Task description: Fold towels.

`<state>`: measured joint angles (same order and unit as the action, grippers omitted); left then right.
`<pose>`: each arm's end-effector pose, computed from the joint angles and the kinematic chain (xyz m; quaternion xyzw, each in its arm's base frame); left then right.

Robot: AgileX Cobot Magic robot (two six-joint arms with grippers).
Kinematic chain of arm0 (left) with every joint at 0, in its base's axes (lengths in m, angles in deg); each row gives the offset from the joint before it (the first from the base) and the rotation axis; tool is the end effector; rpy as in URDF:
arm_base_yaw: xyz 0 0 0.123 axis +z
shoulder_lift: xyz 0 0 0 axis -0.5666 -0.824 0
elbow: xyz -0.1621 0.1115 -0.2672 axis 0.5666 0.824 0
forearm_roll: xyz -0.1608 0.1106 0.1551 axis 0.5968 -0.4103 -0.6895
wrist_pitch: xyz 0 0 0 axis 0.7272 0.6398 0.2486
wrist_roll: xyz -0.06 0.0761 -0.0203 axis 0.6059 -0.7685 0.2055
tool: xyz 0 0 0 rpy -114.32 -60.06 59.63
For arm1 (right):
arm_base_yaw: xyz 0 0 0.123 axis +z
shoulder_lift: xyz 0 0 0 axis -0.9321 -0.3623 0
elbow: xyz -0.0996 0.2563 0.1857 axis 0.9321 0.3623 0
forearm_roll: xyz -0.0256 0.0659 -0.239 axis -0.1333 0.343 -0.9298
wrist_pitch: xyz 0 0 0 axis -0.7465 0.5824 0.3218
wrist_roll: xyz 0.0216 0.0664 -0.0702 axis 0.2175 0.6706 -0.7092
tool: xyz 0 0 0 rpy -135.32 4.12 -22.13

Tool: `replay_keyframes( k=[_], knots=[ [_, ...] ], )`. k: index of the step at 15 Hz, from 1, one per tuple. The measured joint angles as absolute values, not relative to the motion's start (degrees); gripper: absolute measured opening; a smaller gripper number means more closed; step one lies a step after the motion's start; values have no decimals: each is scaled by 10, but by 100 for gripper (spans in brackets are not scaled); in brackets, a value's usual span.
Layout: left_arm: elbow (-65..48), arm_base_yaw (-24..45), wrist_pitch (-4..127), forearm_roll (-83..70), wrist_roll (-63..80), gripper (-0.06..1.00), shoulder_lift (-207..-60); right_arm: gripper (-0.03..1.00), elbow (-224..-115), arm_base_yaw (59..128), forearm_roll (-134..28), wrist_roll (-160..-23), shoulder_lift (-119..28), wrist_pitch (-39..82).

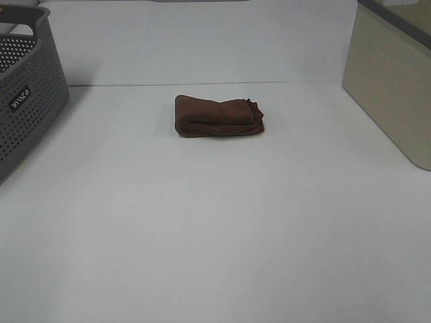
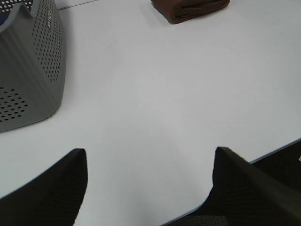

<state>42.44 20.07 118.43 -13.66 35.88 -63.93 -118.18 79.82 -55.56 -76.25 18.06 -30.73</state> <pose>-0.0391 0.0002 0.2756 0.1583 0.8534 -0.0898 0.4885 -0.0246 0.0037 0.2792 -0.1428 0.8813 0.0611 0.4462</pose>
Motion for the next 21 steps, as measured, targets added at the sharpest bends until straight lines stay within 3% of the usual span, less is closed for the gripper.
replay_keyframes(
  k=[7, 9, 14, 21],
  knots=[
    [424, 201, 1184, -137, 359, 71, -639, 81, -1182, 798, -556, -763, 181, -307],
    [424, 231, 1184, -136, 359, 71, -639, 81, -1182, 792, -555, -763, 181, -307],
    [424, 340, 1183, -136, 359, 71, -625, 81, -1182, 689, -554, -763, 192, -307],
    [424, 344, 1182, -136, 359, 71, -601, 81, -1181, 682, -554, -763, 275, -304]
  ],
)
